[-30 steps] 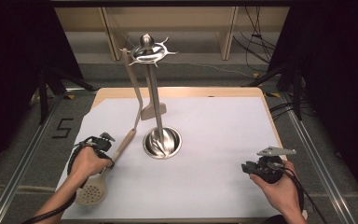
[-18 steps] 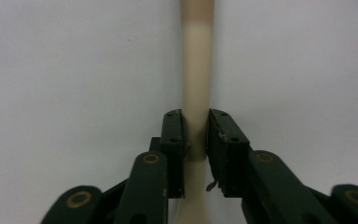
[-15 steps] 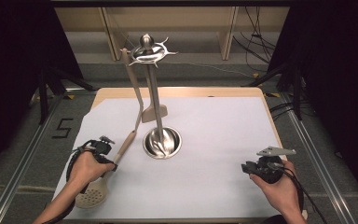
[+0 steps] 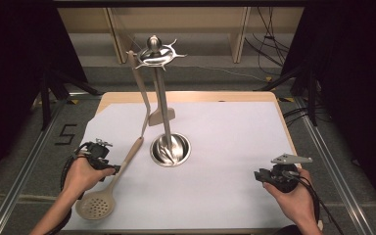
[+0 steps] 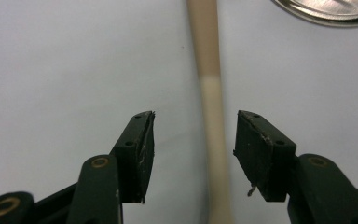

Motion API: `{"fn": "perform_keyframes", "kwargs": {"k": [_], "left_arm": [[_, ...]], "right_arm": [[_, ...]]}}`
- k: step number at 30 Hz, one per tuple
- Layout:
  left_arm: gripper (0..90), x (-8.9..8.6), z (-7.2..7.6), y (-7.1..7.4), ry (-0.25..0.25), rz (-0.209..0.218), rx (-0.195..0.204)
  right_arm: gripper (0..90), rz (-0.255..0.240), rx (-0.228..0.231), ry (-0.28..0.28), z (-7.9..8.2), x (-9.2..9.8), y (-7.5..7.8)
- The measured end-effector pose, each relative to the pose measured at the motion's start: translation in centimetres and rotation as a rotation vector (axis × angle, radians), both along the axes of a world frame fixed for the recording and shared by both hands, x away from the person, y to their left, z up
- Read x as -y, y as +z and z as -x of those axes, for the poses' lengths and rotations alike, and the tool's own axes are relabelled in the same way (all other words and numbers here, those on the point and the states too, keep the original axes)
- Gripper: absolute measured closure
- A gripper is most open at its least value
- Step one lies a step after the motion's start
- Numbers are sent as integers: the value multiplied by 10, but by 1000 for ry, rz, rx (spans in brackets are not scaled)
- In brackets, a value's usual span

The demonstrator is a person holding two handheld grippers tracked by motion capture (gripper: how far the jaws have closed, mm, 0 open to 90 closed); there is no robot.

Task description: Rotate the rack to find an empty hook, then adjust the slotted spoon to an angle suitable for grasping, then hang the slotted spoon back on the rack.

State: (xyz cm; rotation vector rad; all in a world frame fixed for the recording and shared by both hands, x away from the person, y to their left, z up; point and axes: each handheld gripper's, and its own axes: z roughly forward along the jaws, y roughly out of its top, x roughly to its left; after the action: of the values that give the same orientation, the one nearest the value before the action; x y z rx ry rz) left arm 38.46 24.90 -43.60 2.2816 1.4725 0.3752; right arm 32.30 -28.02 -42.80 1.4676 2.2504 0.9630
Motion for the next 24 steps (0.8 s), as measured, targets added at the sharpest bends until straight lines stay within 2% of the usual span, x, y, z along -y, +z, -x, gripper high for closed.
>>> {"fn": "perform_keyframes", "kwargs": {"k": [2,3,4,5,9,11,14,15,16,17,18,19,20,21,24], "left_arm": [[460,0,0,0,0,4,5],[460,0,1,0,1,15,7],[463,1,1,0,0,12,5],[464,1,1,1,-11,7,-3],[466,3,1,-1,-4,4,4],[466,2,1,0,-25,-3,-16],[467,4,1,-3,-18,-4,-12],[466,5,1,-4,-8,-3,-9],[467,4,1,-3,-34,-8,-22],[467,5,2,-4,-28,-5,-15],[466,6,2,-4,-46,-10,-24],[467,7,2,-5,-46,-9,-28],[466,8,3,-6,-47,-8,-27],[467,9,3,-7,-54,-14,-33],[467,9,3,-8,-53,-22,-31]], "right_arm": [[722,11,4,8,0,0,0],[722,12,23,25,-1,1,0],[722,1,3,19,-1,0,0],[722,5,1,6,0,-1,1],[724,0,-3,2,1,-1,1],[725,10,23,10,-1,1,0],[725,16,33,27,-2,1,0],[725,-6,-3,12,-1,0,0],[726,-7,-2,13,-1,0,0],[726,0,-1,6,-1,0,1],[727,-2,-3,6,-2,0,1],[728,12,25,26,-4,1,1],[729,10,6,11,-3,0,2],[730,-3,2,11,-3,-1,1],[730,8,-7,18,-3,-2,2]]}}
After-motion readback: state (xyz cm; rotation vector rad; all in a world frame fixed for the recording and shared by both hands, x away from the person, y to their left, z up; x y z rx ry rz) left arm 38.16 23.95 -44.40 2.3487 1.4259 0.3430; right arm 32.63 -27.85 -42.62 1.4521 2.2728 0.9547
